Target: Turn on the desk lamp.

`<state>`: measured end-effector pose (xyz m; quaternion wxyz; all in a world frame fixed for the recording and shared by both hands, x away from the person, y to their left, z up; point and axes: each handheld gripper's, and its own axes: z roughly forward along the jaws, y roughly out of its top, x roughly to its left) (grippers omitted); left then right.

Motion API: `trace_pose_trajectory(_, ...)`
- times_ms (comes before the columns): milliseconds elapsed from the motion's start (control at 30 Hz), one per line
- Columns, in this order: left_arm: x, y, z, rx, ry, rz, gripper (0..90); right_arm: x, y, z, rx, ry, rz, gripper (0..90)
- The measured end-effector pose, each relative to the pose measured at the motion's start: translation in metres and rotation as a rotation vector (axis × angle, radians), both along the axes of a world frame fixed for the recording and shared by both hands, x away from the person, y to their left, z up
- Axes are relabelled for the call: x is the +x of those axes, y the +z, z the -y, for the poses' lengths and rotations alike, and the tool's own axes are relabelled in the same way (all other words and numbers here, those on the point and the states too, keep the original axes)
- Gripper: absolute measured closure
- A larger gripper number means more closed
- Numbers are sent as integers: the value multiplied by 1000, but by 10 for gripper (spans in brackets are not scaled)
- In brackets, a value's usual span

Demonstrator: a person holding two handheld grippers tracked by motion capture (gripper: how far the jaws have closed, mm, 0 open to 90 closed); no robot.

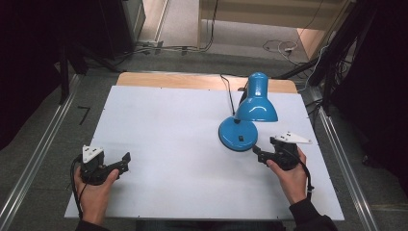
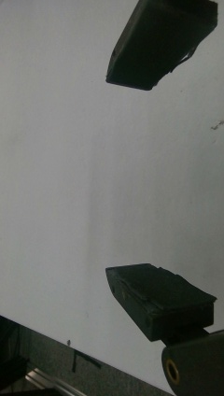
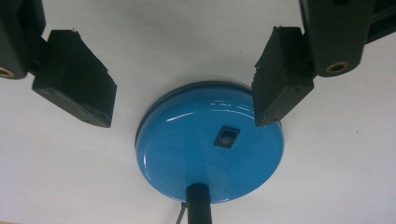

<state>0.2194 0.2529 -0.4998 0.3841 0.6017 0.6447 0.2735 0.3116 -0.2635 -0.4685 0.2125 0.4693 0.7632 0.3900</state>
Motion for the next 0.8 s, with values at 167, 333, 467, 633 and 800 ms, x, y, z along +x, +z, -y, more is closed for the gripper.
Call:
trace_pose_trajectory(167,0,0,0,0,-1,1,76,2,-1,-3,-3,7,-5,214)
trace_pose_trajectory(333,0,0,0,1,0,1,76,4,-1,-5,2,10,-2,231)
trace_pose_trajectory(467,0,0,0,1,-1,0,76,5,-1,-8,3,14,-2,236)
trace_pose_trajectory(633,0,0,0,2,-2,0,75,7,-2,-11,2,21,1,249)
trace_pose_trajectory(800,0,0,0,2,-2,1,75,9,-3,-16,1,28,0,253)
